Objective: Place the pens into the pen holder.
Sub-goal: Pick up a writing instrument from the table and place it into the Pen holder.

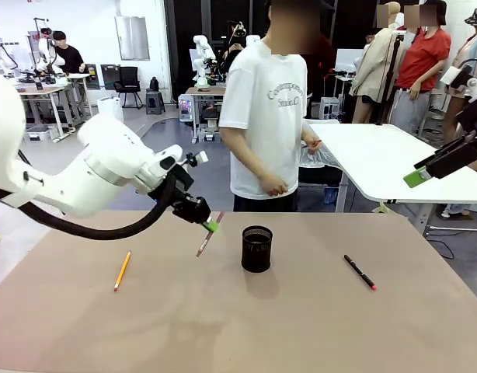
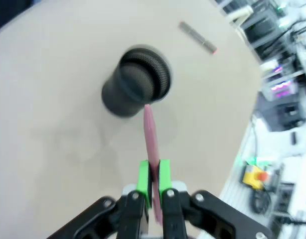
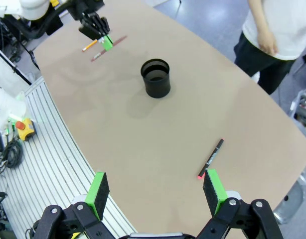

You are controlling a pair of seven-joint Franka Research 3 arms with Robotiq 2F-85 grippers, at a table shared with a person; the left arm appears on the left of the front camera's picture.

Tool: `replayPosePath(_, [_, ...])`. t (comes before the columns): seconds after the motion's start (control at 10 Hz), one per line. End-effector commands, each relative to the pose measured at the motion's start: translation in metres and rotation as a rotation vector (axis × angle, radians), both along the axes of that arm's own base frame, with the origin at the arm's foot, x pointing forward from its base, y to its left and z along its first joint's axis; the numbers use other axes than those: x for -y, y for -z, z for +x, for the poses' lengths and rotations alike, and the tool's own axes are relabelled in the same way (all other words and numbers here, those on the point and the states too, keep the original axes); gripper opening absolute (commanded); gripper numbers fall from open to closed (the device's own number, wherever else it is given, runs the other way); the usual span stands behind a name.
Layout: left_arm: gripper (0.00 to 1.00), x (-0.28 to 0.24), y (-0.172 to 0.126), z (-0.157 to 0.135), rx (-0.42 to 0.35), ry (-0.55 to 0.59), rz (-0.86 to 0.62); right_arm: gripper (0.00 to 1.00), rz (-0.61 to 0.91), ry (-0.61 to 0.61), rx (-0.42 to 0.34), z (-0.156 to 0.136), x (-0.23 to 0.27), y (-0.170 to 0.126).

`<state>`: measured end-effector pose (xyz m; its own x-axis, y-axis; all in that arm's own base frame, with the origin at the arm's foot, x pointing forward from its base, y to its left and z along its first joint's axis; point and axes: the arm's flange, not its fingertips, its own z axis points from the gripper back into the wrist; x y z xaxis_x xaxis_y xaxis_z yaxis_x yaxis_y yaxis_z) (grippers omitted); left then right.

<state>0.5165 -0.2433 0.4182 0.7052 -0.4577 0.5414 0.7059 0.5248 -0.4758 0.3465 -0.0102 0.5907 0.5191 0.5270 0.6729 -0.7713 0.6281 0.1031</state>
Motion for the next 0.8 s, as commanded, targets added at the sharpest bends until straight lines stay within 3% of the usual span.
replayPosePath(0.0, [0.0, -0.031, 0.017, -0.017, 0.138, 0.161, -0.153, 1.0, 0.023, -0.013, 0.009, 0.002, 0.0, -0.001])
replayPosePath(0.2, [0.0, -0.045, 0.012, -0.026, 0.343, 0.244, -0.275, 1.0, 0.023, -0.013, 0.009, 0.002, 0.0, -0.001])
replayPosePath(0.3, [0.0, -0.049, 0.011, -0.032, 0.39, 0.251, -0.322, 1.0, 0.023, -0.013, 0.009, 0.002, 0.0, -0.001])
replayPosePath(0.5, [0.0, -0.052, 0.009, -0.034, 0.406, 0.26, -0.385, 1.0, 0.023, -0.013, 0.009, 0.002, 0.0, -0.001])
replayPosePath(0.6, [0.0, -0.046, 0.001, -0.02, 0.404, 0.235, -0.294, 1.0, 0.023, -0.013, 0.009, 0.002, 0.0, -0.001])
replayPosePath(0.7, [0.0, -0.046, 0.001, -0.02, 0.404, 0.235, -0.294, 1.0, 0.023, -0.013, 0.009, 0.002, 0.0, -0.001])
